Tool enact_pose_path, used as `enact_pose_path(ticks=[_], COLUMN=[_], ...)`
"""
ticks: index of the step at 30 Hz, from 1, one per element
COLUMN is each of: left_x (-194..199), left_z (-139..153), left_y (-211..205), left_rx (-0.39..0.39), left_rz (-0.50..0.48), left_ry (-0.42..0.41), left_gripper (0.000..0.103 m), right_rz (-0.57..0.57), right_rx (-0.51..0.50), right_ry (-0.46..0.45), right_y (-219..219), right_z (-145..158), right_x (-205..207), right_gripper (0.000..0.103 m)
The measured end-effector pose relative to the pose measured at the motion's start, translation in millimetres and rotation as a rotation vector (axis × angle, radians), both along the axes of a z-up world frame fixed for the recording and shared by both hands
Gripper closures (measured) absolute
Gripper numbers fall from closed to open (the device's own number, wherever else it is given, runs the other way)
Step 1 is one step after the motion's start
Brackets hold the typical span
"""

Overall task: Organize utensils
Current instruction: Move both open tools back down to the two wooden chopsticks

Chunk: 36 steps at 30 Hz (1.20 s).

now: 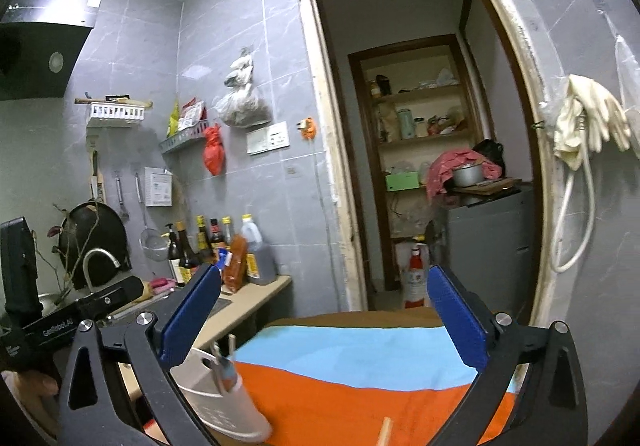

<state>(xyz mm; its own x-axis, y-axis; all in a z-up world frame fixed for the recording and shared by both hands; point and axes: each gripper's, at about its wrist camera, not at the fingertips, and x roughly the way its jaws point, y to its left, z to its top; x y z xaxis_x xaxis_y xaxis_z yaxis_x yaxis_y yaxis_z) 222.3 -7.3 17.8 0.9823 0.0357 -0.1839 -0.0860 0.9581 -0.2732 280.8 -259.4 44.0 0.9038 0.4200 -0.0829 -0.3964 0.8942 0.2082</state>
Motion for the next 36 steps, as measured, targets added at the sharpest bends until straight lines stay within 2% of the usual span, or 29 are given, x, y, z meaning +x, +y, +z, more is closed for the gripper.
enact_pose_path(ticks=[10, 15, 20, 26, 31, 33, 35, 36], left_x=[-0.3, 6.1, 10.7, 19.8, 27.1, 30.0, 32.9, 34.5], left_z=[-13.4, -26.6, -47.3, -74.1, -83.8, -86.8, -90.7, -92.9], left_y=[-63.5, -85.0, -101.1, -108.8, -109.9, -109.4, -110.4, -110.6], left_rx=[0.026, 0.015, 0.02, 0.036, 0.048, 0.049, 0.046, 0.044], left_rz=[-0.048, -0.065, -0.084, -0.094, -0.08, -0.082, -0.098, -0.107], left_ry=[-0.01, 0.036, 0.109, 0.204, 0.235, 0.241, 0.251, 0.258], left_gripper=[0.0, 0.0, 0.0, 0.0, 0.0, 0.0, 0.0, 0.0], right_rz=[-0.06, -0.07, -0.073, -0.037, 0.004, 0.032, 0.072, 0.086], right_rx=[-0.012, -0.033, -0.066, -0.082, -0.08, -0.08, -0.087, -0.089], right_ry=[0.024, 0.074, 0.167, 0.309, 0.412, 0.445, 0.492, 0.511], right_y=[-63.9, -82.3, -103.3, -116.3, -111.2, -106.2, -97.1, -92.7], right_z=[-11.4, -25.5, -54.7, -105.1, -150.7, -166.2, -184.8, -190.7], right_x=[-8.5, -2.8, 12.0, 35.7, 54.5, 61.1, 70.5, 74.1], right_gripper=[0.002, 0.002, 0.002, 0.002, 0.002, 0.006, 0.026, 0.03])
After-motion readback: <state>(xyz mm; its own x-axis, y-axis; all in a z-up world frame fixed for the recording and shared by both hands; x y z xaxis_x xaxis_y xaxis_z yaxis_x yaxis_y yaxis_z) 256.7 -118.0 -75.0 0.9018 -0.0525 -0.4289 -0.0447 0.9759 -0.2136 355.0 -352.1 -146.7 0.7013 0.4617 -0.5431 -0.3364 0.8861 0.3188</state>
